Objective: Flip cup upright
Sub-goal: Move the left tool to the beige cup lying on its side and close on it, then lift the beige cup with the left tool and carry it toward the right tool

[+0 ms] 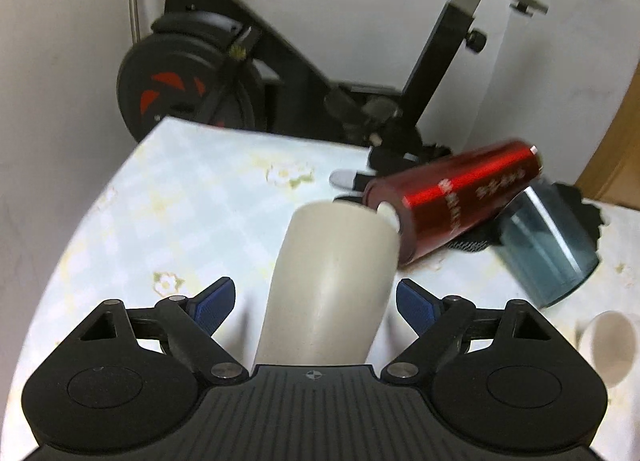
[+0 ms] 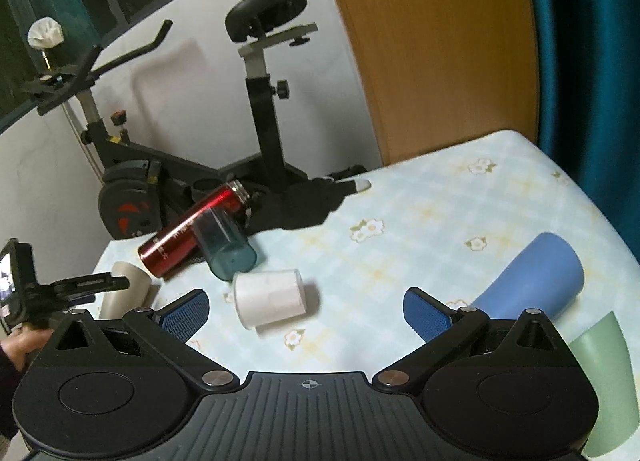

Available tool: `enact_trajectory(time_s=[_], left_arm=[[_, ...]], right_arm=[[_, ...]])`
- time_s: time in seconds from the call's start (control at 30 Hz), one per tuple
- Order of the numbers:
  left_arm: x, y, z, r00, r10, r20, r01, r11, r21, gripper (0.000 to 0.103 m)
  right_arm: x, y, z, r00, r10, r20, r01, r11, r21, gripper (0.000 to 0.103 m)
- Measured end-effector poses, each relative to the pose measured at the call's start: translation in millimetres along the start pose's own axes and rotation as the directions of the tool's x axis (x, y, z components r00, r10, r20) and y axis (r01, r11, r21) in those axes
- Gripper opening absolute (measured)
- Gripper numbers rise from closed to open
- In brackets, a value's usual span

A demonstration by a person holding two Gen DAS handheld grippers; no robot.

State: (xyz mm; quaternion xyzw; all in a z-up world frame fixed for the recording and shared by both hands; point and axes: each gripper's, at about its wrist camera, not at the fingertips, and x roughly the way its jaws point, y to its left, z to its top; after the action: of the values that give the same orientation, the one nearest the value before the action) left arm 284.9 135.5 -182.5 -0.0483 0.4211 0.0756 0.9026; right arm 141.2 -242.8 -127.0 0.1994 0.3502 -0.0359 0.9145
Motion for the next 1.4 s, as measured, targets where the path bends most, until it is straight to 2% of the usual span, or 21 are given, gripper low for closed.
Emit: enact_trajectory(time_s=[0.1,0.2,0.23,0.33,0.43,0.6,0.9,1.0,1.17,1.4], left_arm=[[8.1,3.6,-3.5,1.000,-0.012,-0.024,0.011,0.999,-0.031,0.087],[13.0,4.9,-5.4,0.999,-0.034,-0.042,0.032,0.999,-0.032,0.073],[11.3,4.1,-6.5,0.998,-0.032,-0.048,0.031,0.999,-0.016,0.071],[5.7,1.9,-10.0,0.998,-0.026,-0.049,0.026,1.000,0.008,0.069],[-4.1,3.8,-11.4,0.998,-0.056,-0.042,0.055,0.998,-0.024,0.068],[-39.4,0.7,-7.0,0.997,-0.069,0.019,0.069,0.997,-0.015,0.068],[-133.1,-15.5,-5.7,0.985,-0.122,0.123,0.124,0.992,-0.014,0.068],[-156.6,-33.4,-17.8,0.982,-0.127,0.138,0.131,0.991,-0.018,0.068],[-178.3,-66.0,-55.1,0.969,-0.214,0.124,0.224,0.973,-0.065,0.068],[-167.9,-127.1,-118.5,0.945,-0.322,0.058,0.325,0.944,-0.062,0.068]], right_arm=[[3.2,-1.8,-1.4,1.000,-0.006,-0.011,0.006,1.000,-0.003,0.103],[5.5,-3.1,-3.2,1.000,-0.009,-0.017,0.009,1.000,-0.006,0.103],[6.3,-2.9,-3.3,1.000,-0.008,-0.019,0.008,1.000,-0.007,0.103],[5.7,-2.7,-4.0,1.000,-0.004,-0.025,0.003,1.000,-0.009,0.103],[4.3,-2.7,-4.8,1.000,0.000,-0.027,-0.001,1.000,-0.009,0.103],[-4.5,-2.1,-6.4,1.000,0.008,-0.019,-0.008,1.000,-0.005,0.103],[-38.1,-1.5,-8.9,0.999,0.020,0.031,-0.020,1.000,-0.001,0.103],[-53.6,-4.2,-10.1,0.999,0.019,0.051,-0.019,1.000,-0.004,0.103],[-77.8,-10.9,-16.4,0.997,-0.001,0.078,0.002,1.000,-0.023,0.103],[-98.1,-28.2,-30.7,0.996,-0.017,0.083,0.018,1.000,-0.015,0.103]])
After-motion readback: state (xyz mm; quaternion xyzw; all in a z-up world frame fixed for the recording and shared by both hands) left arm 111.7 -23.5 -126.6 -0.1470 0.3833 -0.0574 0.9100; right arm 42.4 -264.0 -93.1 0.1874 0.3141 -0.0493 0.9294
